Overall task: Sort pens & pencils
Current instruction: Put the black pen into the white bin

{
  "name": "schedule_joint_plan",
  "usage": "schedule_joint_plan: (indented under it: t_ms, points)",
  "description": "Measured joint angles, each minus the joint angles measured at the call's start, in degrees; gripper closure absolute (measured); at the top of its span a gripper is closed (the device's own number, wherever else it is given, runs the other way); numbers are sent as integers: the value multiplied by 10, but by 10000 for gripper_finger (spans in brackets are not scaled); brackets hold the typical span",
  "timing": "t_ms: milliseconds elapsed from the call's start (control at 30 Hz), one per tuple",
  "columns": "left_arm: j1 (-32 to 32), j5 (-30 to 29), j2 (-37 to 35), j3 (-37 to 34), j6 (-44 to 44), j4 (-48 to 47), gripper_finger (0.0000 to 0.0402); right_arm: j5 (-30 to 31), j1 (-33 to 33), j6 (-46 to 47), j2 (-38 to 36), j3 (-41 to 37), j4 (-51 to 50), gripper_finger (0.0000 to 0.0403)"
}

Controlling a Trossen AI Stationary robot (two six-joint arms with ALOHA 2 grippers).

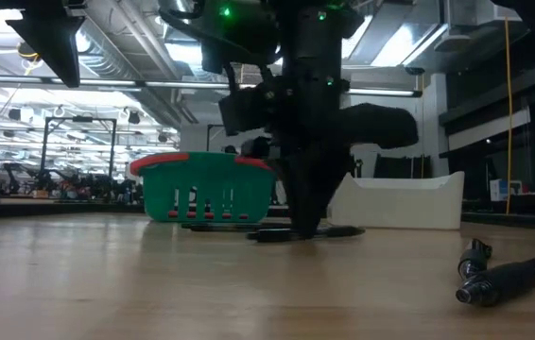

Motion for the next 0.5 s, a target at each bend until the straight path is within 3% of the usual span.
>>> schedule_joint_plan:
  t_ms: [300, 500]
  points:
    - [-2, 0, 0, 0, -1, 2, 352, 31, 17, 51, 0, 103, -97, 402]
    - [-21, 0, 0, 0, -1, 7, 352, 18, 28, 54, -1, 118, -75, 395]
